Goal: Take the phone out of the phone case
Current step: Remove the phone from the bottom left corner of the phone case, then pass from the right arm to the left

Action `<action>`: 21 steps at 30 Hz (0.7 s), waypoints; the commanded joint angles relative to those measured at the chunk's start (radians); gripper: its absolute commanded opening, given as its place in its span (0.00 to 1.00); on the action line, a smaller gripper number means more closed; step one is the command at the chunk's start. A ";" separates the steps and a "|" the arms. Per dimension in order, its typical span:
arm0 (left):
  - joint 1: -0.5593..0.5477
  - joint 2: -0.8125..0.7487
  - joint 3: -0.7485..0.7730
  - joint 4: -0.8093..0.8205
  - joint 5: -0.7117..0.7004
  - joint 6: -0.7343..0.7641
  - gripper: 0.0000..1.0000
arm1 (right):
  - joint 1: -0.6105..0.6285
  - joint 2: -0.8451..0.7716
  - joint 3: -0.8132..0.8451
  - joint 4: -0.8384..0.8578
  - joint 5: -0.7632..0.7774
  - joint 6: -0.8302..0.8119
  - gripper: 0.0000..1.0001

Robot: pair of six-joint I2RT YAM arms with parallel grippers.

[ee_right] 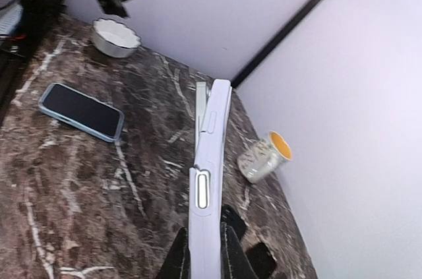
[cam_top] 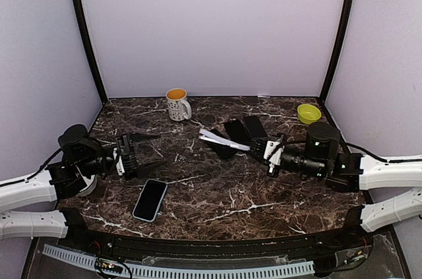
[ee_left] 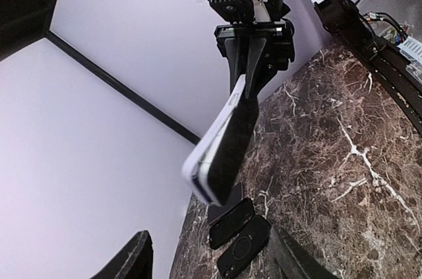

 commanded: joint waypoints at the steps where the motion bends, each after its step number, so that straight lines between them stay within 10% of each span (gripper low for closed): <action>1: 0.006 -0.015 -0.020 0.125 -0.019 -0.054 0.62 | -0.009 0.008 0.007 0.378 0.311 0.033 0.00; 6: 0.007 -0.007 -0.023 0.152 0.003 -0.103 0.61 | -0.009 0.047 0.007 0.544 0.443 0.097 0.00; 21: 0.005 0.077 0.003 0.123 0.205 -0.182 0.54 | 0.066 0.012 -0.019 0.353 -0.084 -0.038 0.00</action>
